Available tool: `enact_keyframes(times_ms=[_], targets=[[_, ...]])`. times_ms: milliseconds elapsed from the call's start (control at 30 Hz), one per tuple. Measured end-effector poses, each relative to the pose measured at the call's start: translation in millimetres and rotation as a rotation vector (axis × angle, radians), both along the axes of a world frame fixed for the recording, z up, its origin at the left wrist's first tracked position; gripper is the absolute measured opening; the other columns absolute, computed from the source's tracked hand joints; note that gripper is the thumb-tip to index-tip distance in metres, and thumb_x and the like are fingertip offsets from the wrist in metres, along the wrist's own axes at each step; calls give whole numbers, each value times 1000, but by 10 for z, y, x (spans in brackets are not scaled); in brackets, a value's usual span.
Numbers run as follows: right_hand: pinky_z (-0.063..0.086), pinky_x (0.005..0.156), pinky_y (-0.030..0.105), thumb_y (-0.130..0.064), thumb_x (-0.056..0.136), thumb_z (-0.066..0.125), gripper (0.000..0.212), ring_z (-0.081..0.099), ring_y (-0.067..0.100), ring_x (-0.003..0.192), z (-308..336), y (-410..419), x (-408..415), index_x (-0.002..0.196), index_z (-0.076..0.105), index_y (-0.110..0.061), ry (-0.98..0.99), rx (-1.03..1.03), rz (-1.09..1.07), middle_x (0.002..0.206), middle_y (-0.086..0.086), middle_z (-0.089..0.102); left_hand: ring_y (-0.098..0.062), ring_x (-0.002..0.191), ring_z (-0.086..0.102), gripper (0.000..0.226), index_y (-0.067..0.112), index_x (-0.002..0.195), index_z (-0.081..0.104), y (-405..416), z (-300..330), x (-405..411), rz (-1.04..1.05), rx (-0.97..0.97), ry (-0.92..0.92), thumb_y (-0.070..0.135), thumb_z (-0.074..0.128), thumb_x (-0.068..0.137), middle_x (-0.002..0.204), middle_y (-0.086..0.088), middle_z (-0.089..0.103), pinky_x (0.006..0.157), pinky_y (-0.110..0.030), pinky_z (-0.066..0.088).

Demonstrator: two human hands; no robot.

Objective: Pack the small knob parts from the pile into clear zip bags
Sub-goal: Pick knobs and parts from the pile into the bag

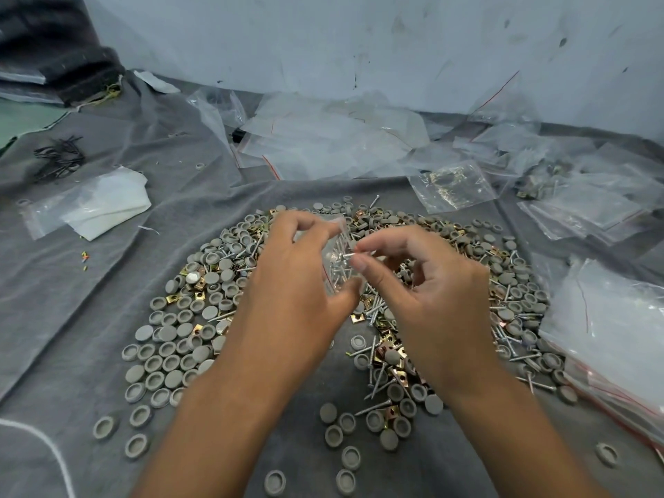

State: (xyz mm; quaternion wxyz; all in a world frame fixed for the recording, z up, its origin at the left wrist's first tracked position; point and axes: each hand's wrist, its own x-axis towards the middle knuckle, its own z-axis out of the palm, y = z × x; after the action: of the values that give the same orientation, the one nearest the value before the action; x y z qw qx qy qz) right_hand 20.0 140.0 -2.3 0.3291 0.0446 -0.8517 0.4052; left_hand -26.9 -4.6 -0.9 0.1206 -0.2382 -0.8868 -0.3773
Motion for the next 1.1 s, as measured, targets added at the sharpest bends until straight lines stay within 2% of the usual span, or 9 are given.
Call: enact_keyframes(times_ms=[67, 200, 300, 400, 467, 567, 833, 967, 1100], targets=[[39, 68, 12, -34, 88, 79, 13, 62, 6, 81, -16, 3, -14, 98, 73, -29, -23, 31, -5, 90, -23, 68, 9, 83, 48, 60, 30, 137, 57, 2, 0, 0, 0, 9, -5, 46, 62, 80, 113, 19, 41, 72, -7, 36], [40, 62, 15, -38, 87, 79, 16, 56, 9, 66, 26, 127, -13, 89, 63, -32, -29, -130, 1, 80, -18, 62, 14, 86, 46, 64, 31, 139, 54, -34, 2, -16, 14, 1, -14, 43, 75, 79, 115, 19, 41, 78, 0, 34], [45, 59, 16, -38, 88, 73, 14, 58, 6, 66, 49, 307, 22, 87, 60, -33, -185, -122, 35, 80, -14, 64, 14, 86, 45, 65, 32, 140, 53, -57, 17, -26, 19, 14, -21, 40, 78, 80, 118, 18, 43, 82, -1, 33], [53, 66, 16, -53, 83, 61, 13, 64, -1, 77, 8, 405, 68, 89, 64, -42, -513, 124, 142, 90, -27, 67, 13, 85, 45, 66, 32, 142, 52, -60, 27, -19, 19, 21, -26, 41, 78, 81, 120, 17, 43, 83, -7, 33], [55, 81, 22, -59, 83, 61, 17, 60, -8, 89, -49, 429, 84, 97, 64, -49, -713, 370, 219, 96, -30, 65, 15, 86, 44, 66, 32, 142, 52, -59, 27, -17, 17, 20, -25, 41, 77, 81, 119, 17, 43, 83, -3, 33], [39, 104, 31, -49, 85, 74, 25, 41, -7, 113, -135, 403, 101, 108, 65, -53, -846, 607, 309, 115, -32, 51, 10, 83, 46, 64, 30, 140, 54, -66, 21, -24, 22, 28, -25, 41, 77, 81, 120, 16, 44, 78, -1, 33], [39, 103, 32, -46, 87, 74, 15, 38, 0, 109, -181, 319, 70, 85, 59, -48, -826, 631, 305, 106, -29, 47, 4, 82, 49, 65, 30, 141, 55, -59, 8, -37, 32, 21, -22, 42, 77, 81, 120, 17, 43, 80, 1, 33], [42, 98, 31, -48, 91, 68, 9, 39, 0, 105, -182, 291, 45, 97, 61, -46, -810, 629, 305, 107, -26, 51, 6, 84, 47, 66, 32, 141, 53, -58, 13, -26, 31, 24, -21, 44, 76, 80, 120, 18, 43, 78, -4, 35], [41, 95, 27, -49, 94, 63, 16, 42, 1, 108, -194, 275, 42, 110, 63, -45, -789, 677, 282, 110, -24, 52, 9, 85, 46, 68, 32, 142, 52, -67, 18, -28, 28, 35, -23, 46, 74, 80, 119, 20, 42, 78, -3, 35]])
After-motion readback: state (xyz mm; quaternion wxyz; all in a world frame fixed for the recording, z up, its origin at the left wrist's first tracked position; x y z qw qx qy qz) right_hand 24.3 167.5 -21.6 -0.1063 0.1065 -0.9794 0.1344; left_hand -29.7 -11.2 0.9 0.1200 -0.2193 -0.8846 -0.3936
